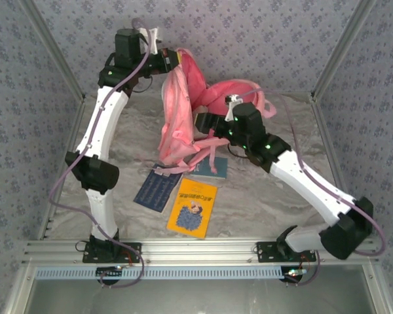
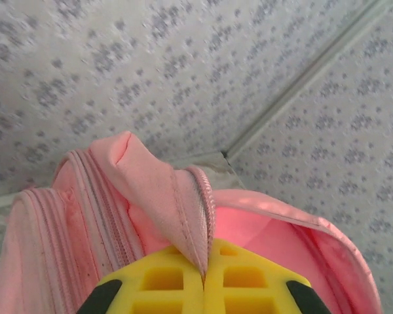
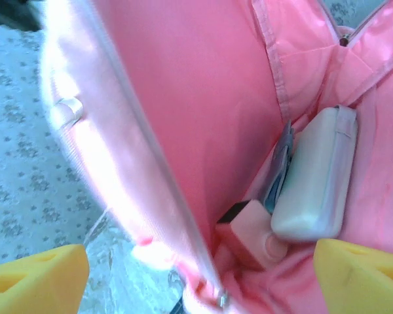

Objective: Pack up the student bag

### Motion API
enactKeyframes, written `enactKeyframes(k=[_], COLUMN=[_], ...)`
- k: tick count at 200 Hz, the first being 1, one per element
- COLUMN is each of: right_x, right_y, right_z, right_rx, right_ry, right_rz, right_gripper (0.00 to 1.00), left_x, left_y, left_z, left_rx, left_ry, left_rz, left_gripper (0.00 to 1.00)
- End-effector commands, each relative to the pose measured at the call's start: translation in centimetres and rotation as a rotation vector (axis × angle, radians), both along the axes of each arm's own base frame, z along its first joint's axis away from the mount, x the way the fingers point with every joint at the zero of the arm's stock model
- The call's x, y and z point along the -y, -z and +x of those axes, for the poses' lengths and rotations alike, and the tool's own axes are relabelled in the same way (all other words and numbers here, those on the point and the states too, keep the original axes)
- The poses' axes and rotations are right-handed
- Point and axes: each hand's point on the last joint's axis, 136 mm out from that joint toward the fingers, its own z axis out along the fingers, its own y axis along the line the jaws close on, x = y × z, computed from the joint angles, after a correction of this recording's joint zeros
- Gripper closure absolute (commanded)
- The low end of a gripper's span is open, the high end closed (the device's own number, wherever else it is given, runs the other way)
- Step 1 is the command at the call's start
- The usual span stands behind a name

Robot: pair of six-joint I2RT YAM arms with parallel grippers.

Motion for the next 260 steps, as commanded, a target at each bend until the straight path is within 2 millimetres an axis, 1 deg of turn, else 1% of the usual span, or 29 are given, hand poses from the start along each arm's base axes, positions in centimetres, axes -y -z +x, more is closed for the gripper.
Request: enactKeyframes(k=[1,23,37,52,65,89,115,135,150,168,182,185,191,205,217,223,225,228,233,235,237,243,246,247,250,252,254,256,260], right_x=[1.5,2.7,3.4,3.7,4.1,5.4,7.0,7.4,7.7,8.1,8.0,7.9,7.9,7.9,7.9,7.8,7.8,7.7,7.8,7.8,7.8,8.0,8.1,8.1,8.2,8.2,8.2,8.3,8.3], right_y=[3.8,6.4,7.6,8.2,8.4,9.2,11.2,12.3,13.0,14.5,15.5,15.7,16.2,16.9,17.4,17.8,17.9,18.1,18.4,18.5,18.6,18.9,19.2,19.2,19.4,19.5,19.7,19.8,19.9], right_z=[-2.2,-3.6,-4.4,-5.3,-6.1,-6.9,-7.1,-7.4,-7.4,-7.8,-8.1,-8.2,-8.4,-8.6,-8.6,-8.7,-8.8,-8.9,-9.0,-9.0,-9.0,-9.0,-9.0,-9.0,-9.1,-9.1,-9.1,-9.1,-9.1], right_rx=[-0.050,-0.103,-0.121,-0.120,-0.112,-0.115,-0.171,-0.194,-0.218,-0.265,-0.290,-0.298,-0.315,-0.327,-0.332,-0.347,-0.354,-0.360,-0.367,-0.369,-0.372,-0.381,-0.387,-0.389,-0.395,-0.398,-0.402,-0.405,-0.409], right_ry=[-0.041,-0.034,-0.029,-0.042,-0.052,-0.030,0.018,0.029,0.054,0.065,0.052,0.047,0.041,0.038,0.038,0.035,0.033,0.029,0.026,0.027,0.026,0.032,0.035,0.036,0.037,0.039,0.040,0.041,0.042], right_rz=[-0.105,-0.141,-0.139,-0.133,-0.125,-0.145,-0.191,-0.213,-0.214,-0.226,-0.235,-0.235,-0.237,-0.244,-0.243,-0.238,-0.238,-0.237,-0.240,-0.241,-0.242,-0.252,-0.259,-0.260,-0.264,-0.267,-0.269,-0.271,-0.273], right_gripper=[0.11,0.12,0.12,0.12,0.11,0.11,0.12,0.12,0.12,0.13,0.14,0.14,0.14,0.14,0.14,0.15,0.15,0.15,0.15,0.15,0.15,0.15,0.15,0.15,0.16,0.16,0.16,0.16,0.16], left_x=[-1.3,-1.3,-1.2,-0.5,0.9,4.1,7.0,8.4,8.5,8.2,8.4,8.4,8.5,8.4,8.3,8.1,8.0,8.0,7.9,7.8,7.7,7.1,6.6,6.6,6.2,6.1,5.8,5.7,5.2], left_y=[-4.5,-3.9,-3.1,-1.9,-0.9,2.3,6.6,9.2,9.8,9.3,8.2,8.6,8.5,8.6,9.1,9.9,9.7,10.4,10.2,10.7,10.4,12.0,11.9,12.7,12.7,13.5,13.6,14.4,14.9], left_z=[1.3,2.3,2.8,3.0,2.9,2.9,2.5,2.2,2.3,1.9,1.0,0.6,-0.1,-1.9,-3.5,-4.3,-4.5,-5.0,-5.7,-6.0,-6.3,-7.2,-7.7,-7.7,-8.2,-8.3,-8.8,-8.9,-9.6], left_rx=[0.157,0.161,0.151,0.118,0.101,0.088,0.025,-0.003,-0.047,-0.082,-0.096,-0.124,-0.144,-0.183,-0.213,-0.233,-0.228,-0.243,-0.225,-0.234,-0.223,-0.252,-0.250,-0.264,-0.264,-0.280,-0.285,-0.301,-0.316], left_ry=[-0.074,-0.092,-0.092,-0.067,-0.029,0.037,0.086,0.087,0.064,0.049,0.052,0.057,0.063,0.067,0.068,0.058,0.056,0.053,0.048,0.045,0.039,0.015,0.002,-0.003,-0.016,-0.024,-0.030,-0.035,-0.046], left_rz=[-0.042,-0.028,-0.021,-0.028,-0.026,0.029,0.113,0.185,0.183,0.161,0.132,0.138,0.139,0.163,0.186,0.192,0.186,0.185,0.157,0.153,0.138,0.116,0.095,0.096,0.078,0.072,0.061,0.059,0.048], left_gripper=[1.00,1.00,1.00,1.00,0.98,0.93,0.91,0.88,0.85,0.73,0.63,0.62,0.59,0.57,0.56,0.56,0.56,0.56,0.55,0.55,0.55,0.53,0.52,0.51,0.51,0.50,0.50,0.50,0.50])
